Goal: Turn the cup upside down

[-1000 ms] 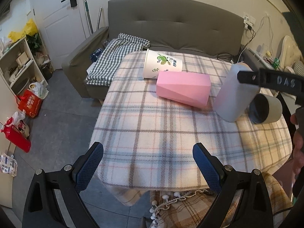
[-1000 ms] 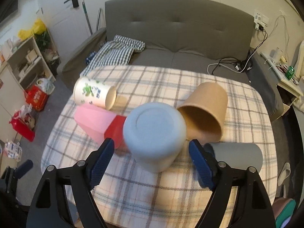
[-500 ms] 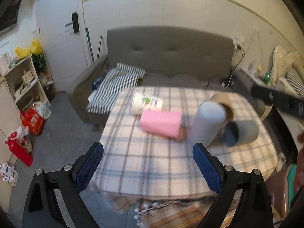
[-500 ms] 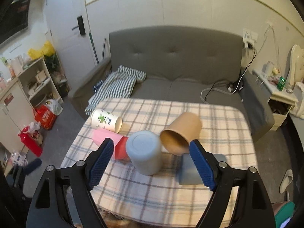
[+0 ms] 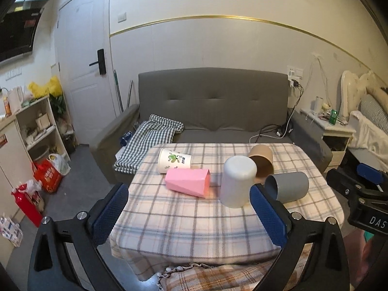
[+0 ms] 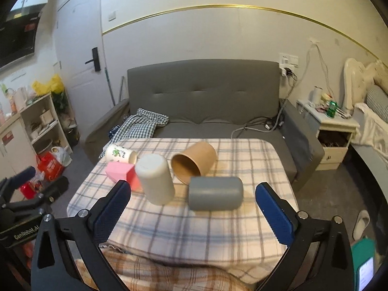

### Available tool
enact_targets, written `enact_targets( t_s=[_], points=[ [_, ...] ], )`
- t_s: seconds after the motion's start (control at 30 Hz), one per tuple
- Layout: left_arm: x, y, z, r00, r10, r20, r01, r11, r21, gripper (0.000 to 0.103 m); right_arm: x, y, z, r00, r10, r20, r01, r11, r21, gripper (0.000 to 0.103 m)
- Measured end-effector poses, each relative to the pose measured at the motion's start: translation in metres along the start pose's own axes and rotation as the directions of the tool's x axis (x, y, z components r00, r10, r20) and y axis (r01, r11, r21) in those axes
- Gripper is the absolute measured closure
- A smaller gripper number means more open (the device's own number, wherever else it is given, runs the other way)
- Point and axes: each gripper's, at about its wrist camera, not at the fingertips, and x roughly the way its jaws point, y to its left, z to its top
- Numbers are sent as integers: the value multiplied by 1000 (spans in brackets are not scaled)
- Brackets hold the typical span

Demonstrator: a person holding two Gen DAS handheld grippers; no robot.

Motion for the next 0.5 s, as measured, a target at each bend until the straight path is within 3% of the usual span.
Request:
enact_targets(
  t_s=[0.5],
  points=[
    [0, -7, -9, 1000, 13, -29, -13, 1000, -1, 0, 1, -9, -5, 1000, -13, -10, 13, 1000, 18, 0]
  ],
)
